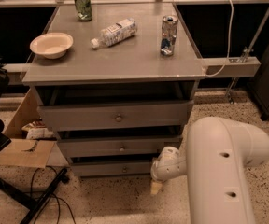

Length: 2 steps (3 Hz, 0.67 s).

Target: Open bottom drawer

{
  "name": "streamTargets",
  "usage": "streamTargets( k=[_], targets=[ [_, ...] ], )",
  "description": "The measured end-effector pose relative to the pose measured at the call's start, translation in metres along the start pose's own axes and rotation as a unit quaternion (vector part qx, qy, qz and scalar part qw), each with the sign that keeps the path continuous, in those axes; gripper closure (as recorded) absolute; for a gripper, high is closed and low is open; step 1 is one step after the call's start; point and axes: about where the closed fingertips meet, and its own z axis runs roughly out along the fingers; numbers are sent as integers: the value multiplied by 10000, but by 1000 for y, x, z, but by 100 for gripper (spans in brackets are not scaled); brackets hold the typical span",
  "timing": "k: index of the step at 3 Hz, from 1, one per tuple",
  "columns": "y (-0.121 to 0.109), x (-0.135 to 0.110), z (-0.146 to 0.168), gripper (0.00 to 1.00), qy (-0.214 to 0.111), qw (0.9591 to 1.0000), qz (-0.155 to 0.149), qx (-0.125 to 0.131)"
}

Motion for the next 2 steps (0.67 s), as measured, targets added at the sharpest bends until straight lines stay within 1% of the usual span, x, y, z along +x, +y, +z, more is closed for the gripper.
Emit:
streamTargets(
  k=[1, 2],
  targets=[
    [-10, 2, 47, 0, 15, 10000, -50, 18],
    [-20, -6, 78, 0, -33, 10000, -83, 30]
  ],
)
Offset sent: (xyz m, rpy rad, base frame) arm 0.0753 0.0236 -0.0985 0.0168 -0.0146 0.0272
